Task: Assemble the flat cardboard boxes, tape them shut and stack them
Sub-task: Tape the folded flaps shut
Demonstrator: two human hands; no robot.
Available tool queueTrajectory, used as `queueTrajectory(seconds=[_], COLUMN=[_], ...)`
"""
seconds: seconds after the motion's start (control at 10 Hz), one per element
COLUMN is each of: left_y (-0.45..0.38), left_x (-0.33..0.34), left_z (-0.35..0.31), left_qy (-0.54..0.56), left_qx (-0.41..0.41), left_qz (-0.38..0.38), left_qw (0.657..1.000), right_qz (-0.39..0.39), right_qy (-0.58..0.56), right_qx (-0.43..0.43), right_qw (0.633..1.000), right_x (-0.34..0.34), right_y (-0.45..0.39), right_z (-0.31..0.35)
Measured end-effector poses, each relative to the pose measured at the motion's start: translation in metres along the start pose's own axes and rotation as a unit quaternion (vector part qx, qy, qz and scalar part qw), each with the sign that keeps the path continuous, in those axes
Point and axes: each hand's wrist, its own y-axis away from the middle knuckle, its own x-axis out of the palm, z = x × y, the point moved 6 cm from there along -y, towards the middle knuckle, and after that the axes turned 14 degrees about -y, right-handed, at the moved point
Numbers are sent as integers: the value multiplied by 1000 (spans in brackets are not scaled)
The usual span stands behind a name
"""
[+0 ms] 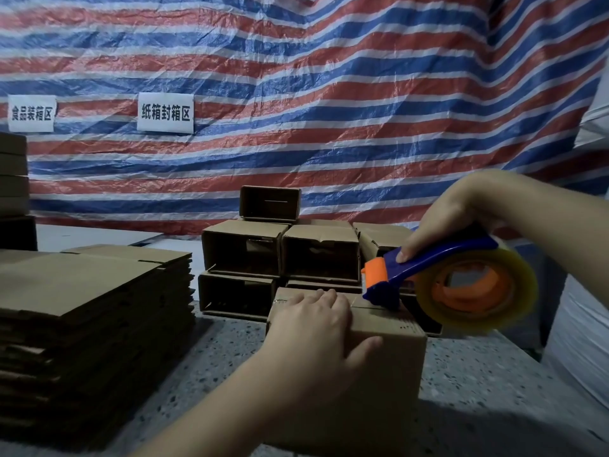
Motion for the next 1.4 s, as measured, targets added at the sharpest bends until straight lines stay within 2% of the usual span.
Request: queueTrajectory(seconds=[0.2, 0.3, 0.5, 0.7, 1.1, 1.2, 1.3, 1.4], left_y=[-1, -1, -6, -27, -25, -24, -24, -23], left_x=[5, 5, 7, -7, -2, -1, -1, -1], left_z=[-1, 0, -1, -39, -49, -48, -49, -49], left_qy=[-6, -1, -4, 40, 16, 24, 28, 26], left_qx=[6, 5, 11, 34, 35, 35, 44, 46], left_qz=[-21, -25, 24, 27, -33, -40, -47, -45], left_qw=[1000, 1000, 1000, 998, 999, 998, 998, 998], right_qz=[-30, 39, 69, 73, 47, 58, 63, 29], right_qy=[22, 79, 56, 54, -27, -6, 64, 143], right_qx=[56, 145, 140, 136, 100, 117, 134, 150], right_qw=[998, 986, 986, 987, 993, 991, 987, 978], right_x=[-25, -10, -4, -1, -25, -29, -20, -9], right_y=[13, 17, 18, 21, 31, 37, 39, 35], right_z=[-32, -42, -53, -53, -80, -89, -84, -73])
